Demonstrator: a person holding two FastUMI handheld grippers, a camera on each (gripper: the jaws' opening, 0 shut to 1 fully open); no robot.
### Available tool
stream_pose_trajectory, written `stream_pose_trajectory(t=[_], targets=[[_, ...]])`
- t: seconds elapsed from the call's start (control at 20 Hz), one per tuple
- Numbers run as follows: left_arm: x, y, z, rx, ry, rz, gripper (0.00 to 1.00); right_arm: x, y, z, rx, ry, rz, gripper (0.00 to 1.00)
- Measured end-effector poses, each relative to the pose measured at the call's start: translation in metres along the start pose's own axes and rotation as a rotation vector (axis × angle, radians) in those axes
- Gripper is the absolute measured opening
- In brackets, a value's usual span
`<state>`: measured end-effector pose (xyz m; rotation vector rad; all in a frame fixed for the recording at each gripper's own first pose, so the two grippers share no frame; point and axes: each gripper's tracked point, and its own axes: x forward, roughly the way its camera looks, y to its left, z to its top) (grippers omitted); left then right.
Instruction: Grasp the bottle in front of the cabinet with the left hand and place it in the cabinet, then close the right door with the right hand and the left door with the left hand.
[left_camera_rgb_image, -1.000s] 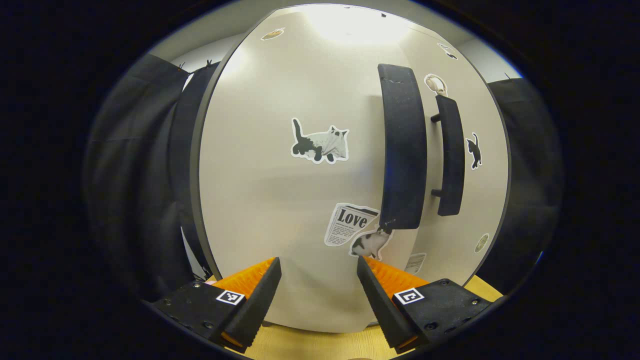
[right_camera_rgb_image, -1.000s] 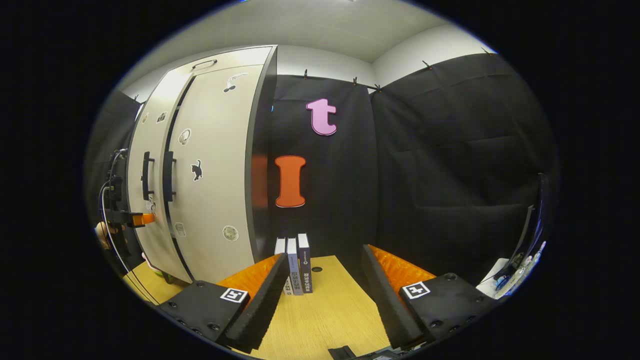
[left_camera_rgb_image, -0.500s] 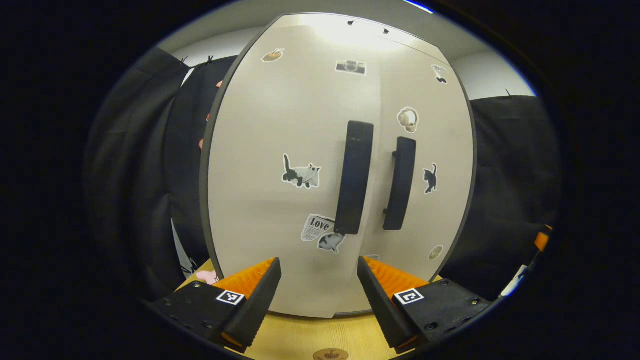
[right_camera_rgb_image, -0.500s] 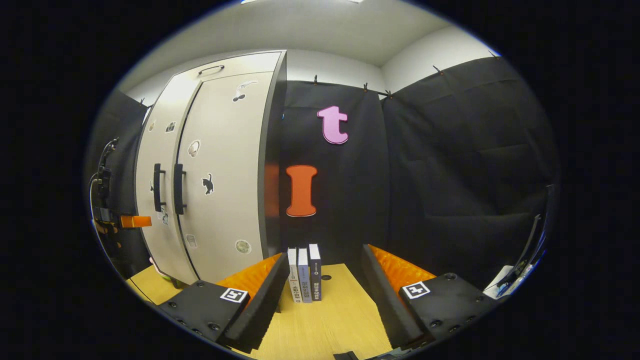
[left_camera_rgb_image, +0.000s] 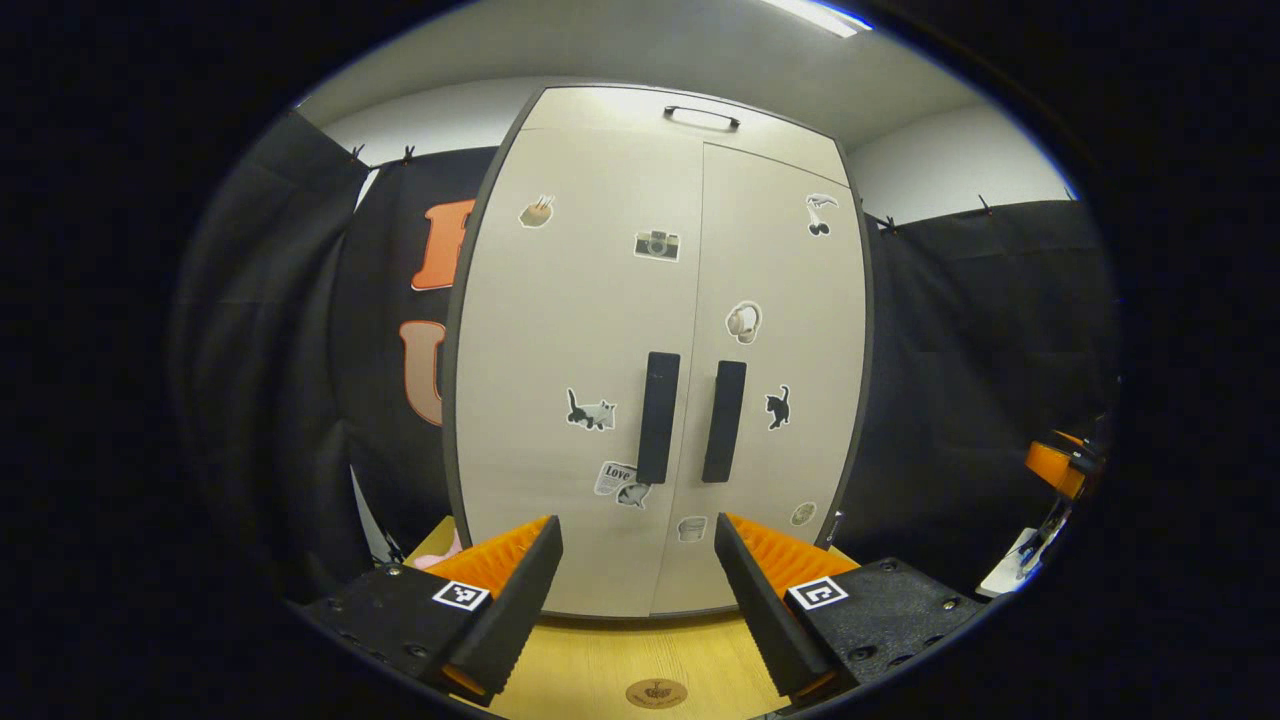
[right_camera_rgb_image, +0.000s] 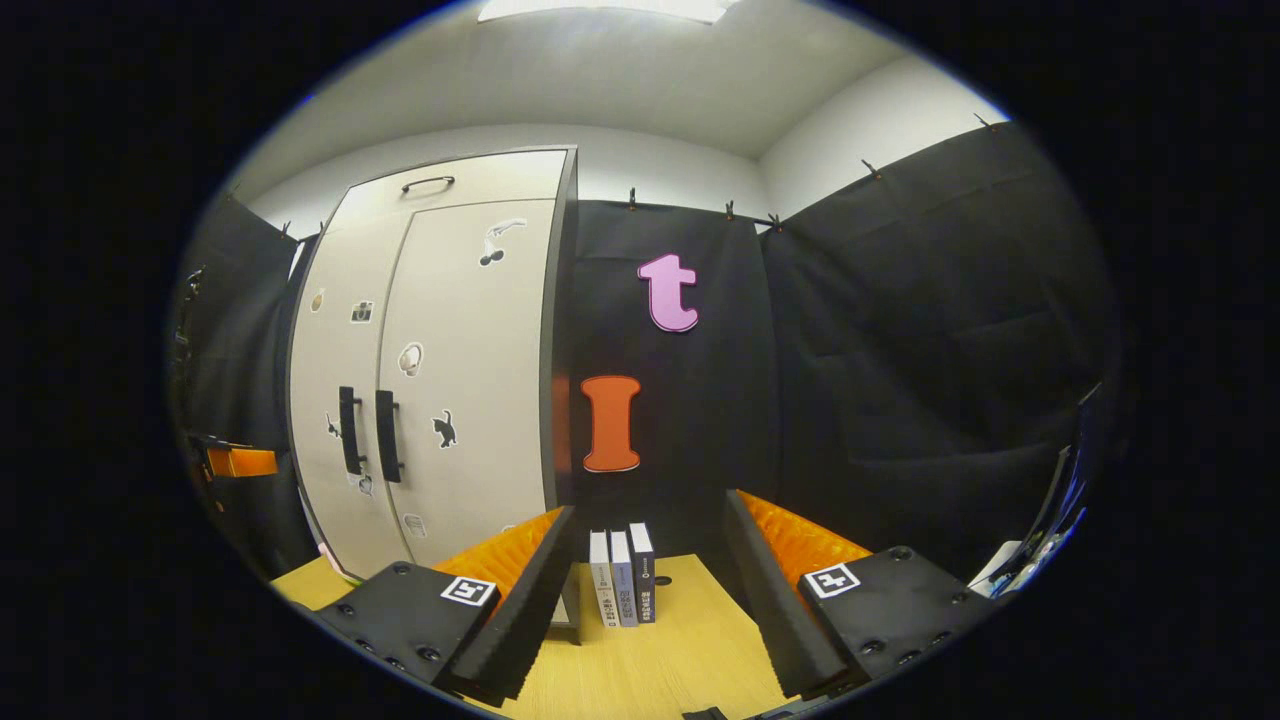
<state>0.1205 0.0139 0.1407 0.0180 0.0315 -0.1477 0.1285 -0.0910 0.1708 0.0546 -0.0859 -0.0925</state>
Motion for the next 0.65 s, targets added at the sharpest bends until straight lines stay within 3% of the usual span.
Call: stream_pose_trajectory(t=[0.65], targets=[[-0.096,-0.004,0.018,-0.032,-0.001,0.02,0.94,-0.069,0.001,0.011,0.001,0.036,0.056,0.96]])
